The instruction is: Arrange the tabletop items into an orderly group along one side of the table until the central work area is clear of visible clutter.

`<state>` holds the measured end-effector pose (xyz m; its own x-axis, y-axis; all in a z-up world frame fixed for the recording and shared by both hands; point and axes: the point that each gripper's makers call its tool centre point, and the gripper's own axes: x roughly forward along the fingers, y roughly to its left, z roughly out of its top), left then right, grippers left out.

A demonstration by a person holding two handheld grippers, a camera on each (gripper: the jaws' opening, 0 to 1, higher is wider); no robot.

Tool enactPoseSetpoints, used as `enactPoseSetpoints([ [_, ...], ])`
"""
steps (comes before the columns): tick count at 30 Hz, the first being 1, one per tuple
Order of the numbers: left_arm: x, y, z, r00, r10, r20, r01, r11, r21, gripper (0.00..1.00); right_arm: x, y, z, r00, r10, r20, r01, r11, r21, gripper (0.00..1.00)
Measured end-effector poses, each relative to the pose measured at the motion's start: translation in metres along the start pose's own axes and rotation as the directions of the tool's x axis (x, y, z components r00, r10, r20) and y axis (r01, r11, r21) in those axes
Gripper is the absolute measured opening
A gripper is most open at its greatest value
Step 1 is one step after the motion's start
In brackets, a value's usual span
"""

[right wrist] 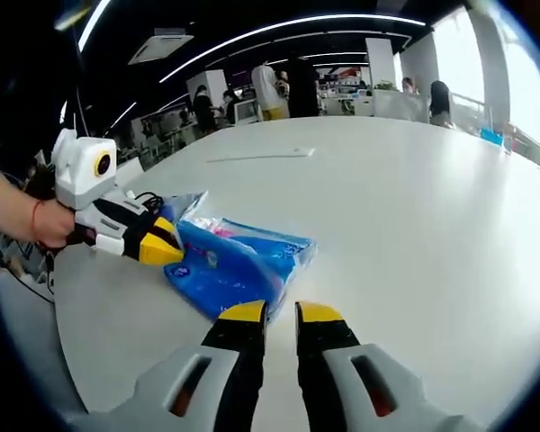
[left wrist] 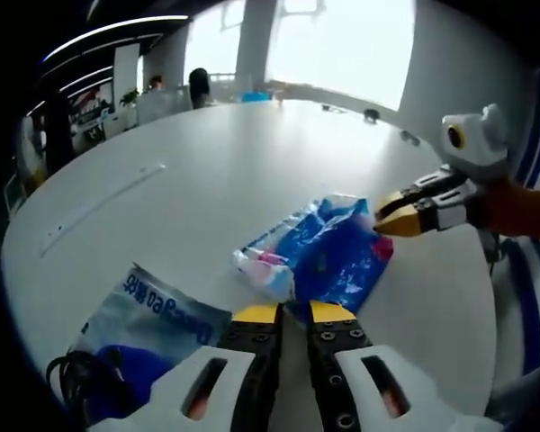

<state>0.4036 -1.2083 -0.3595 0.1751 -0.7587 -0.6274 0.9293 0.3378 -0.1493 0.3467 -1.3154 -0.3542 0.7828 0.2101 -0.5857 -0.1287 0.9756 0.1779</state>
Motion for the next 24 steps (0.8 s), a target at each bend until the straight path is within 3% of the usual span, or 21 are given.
enactPoseSetpoints([
  [24,-0.0043,-0.0020,0.0022,1.000,-0.007,0.006,0.007,1.000,-0.005,0.14,-0.0019,0.0013,0.0072,1.000,-0.003,0.016,0.003,1.000,0.015,0.21],
])
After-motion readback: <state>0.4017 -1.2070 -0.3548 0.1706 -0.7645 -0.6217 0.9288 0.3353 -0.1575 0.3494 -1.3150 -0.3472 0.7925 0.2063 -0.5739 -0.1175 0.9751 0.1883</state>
